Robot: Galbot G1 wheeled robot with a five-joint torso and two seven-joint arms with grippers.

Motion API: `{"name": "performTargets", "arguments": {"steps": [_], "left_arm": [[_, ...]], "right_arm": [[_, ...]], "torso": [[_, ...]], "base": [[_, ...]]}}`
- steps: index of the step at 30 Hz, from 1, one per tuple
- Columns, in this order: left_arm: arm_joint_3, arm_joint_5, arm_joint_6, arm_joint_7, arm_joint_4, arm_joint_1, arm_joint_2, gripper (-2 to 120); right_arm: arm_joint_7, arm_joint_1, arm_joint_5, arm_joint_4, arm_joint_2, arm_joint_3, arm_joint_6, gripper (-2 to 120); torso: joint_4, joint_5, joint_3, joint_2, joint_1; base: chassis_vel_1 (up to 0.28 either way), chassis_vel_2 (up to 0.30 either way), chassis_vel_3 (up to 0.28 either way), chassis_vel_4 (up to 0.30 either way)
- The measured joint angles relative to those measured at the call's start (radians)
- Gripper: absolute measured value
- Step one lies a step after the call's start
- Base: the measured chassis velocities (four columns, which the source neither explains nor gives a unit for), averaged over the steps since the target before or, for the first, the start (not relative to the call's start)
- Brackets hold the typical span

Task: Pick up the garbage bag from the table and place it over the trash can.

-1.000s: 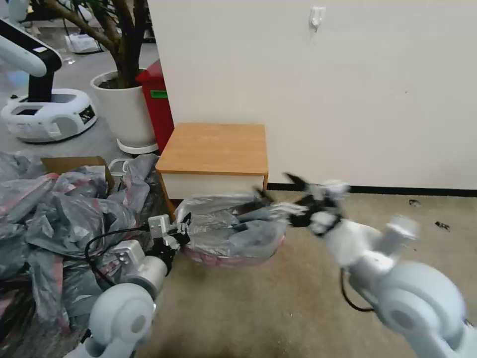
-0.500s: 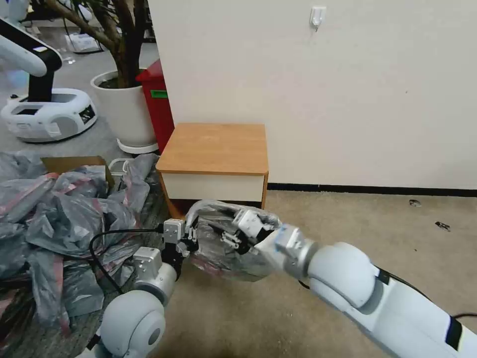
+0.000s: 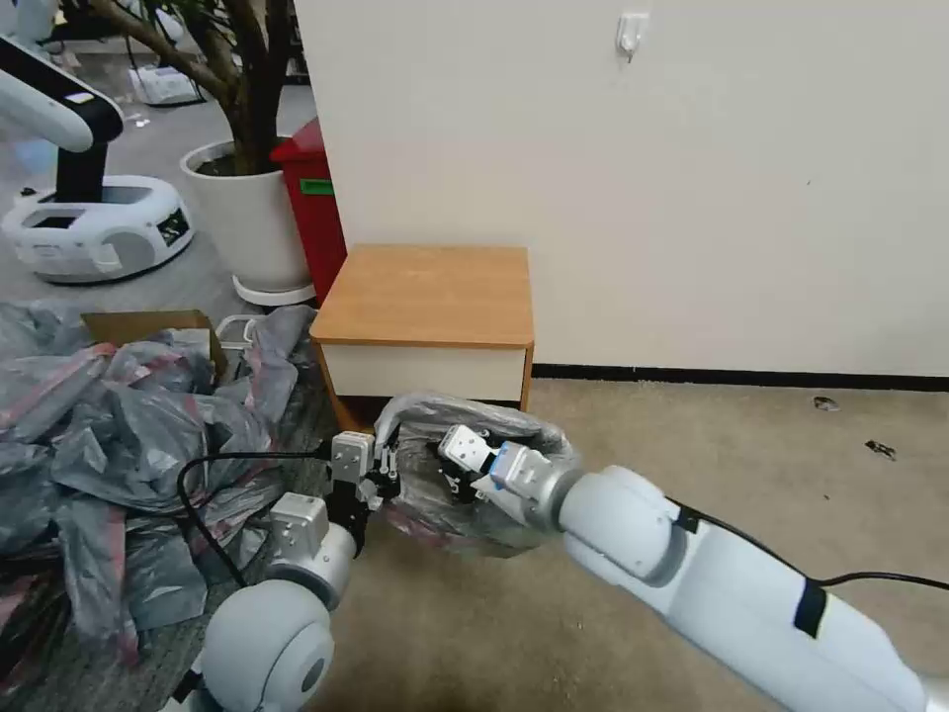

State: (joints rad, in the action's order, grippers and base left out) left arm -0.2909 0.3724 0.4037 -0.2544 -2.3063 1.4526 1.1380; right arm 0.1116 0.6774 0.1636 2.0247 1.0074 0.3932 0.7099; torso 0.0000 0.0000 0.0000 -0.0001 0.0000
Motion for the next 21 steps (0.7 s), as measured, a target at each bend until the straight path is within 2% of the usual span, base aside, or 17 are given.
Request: {"name": "performTargets", "arguments": {"steps": [7,21], "left_arm": [[0.001,-0.023,-0.002,0.026,-0.013,0.004,-0.004,5],[0.018,-0.08,-0.005,0.066,-0.021,-0.009,-0.001,5]], "right_arm": [[-0.005,-0.055,-0.046,-0.07,0.02,0.063,-0.001,0],[-0.057,-0.164,-0.048,-0.177,0.059,0.153,-0.002,0]], "torso": [[0.0,0.0,0.0,0.0,0.0],[0.0,-0.0001,0.0,0.0,0.0]], "base": [[0.0,0.0,0.0,0.0],[0.0,0.0,0.0,0.0]]}}
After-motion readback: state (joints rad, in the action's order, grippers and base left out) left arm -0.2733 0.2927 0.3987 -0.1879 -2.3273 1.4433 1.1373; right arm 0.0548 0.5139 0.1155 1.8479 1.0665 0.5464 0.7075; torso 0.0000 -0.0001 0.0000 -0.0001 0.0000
